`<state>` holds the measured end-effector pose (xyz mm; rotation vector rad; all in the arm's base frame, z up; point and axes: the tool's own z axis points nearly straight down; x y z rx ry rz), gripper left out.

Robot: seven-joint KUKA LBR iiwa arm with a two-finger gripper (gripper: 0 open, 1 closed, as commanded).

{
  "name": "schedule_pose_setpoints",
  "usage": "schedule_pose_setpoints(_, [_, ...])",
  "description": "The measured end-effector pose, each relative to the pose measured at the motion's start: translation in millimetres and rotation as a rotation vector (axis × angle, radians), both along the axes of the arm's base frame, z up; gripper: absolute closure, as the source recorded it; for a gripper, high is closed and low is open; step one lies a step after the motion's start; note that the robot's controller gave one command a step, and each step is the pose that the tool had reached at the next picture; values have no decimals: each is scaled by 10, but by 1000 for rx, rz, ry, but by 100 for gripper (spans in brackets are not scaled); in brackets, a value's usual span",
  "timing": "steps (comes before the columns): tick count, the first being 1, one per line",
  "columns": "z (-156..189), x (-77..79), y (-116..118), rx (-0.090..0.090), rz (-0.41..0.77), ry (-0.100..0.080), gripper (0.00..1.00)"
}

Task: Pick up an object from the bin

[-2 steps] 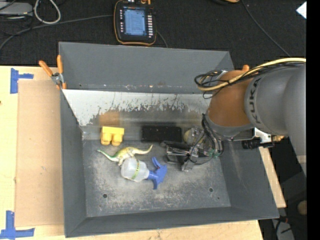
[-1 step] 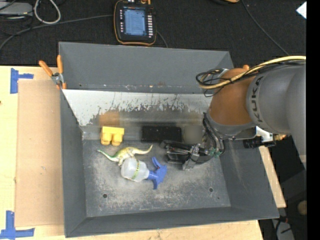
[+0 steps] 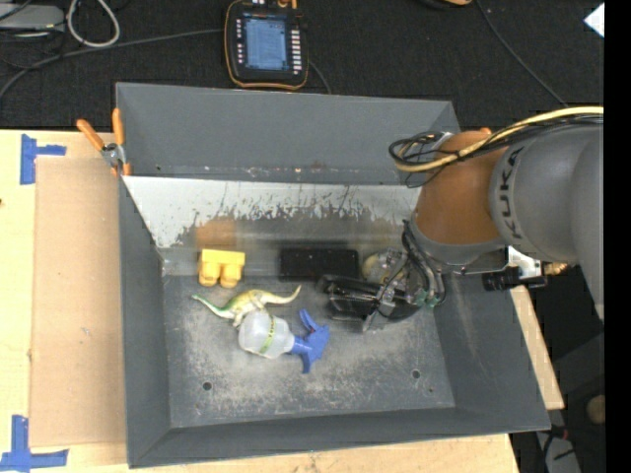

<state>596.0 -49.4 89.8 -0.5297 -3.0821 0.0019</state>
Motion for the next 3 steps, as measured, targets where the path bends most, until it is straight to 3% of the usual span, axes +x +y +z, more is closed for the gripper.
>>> schedule_pose_setpoints(1, [320, -28, 3, 1, 0, 9, 100])
schedule_pose_setpoints(2, [621, 8, 0, 0, 0, -5, 100])
schedule_pose_setpoints(3, [705, 2, 1, 1, 1, -2, 100])
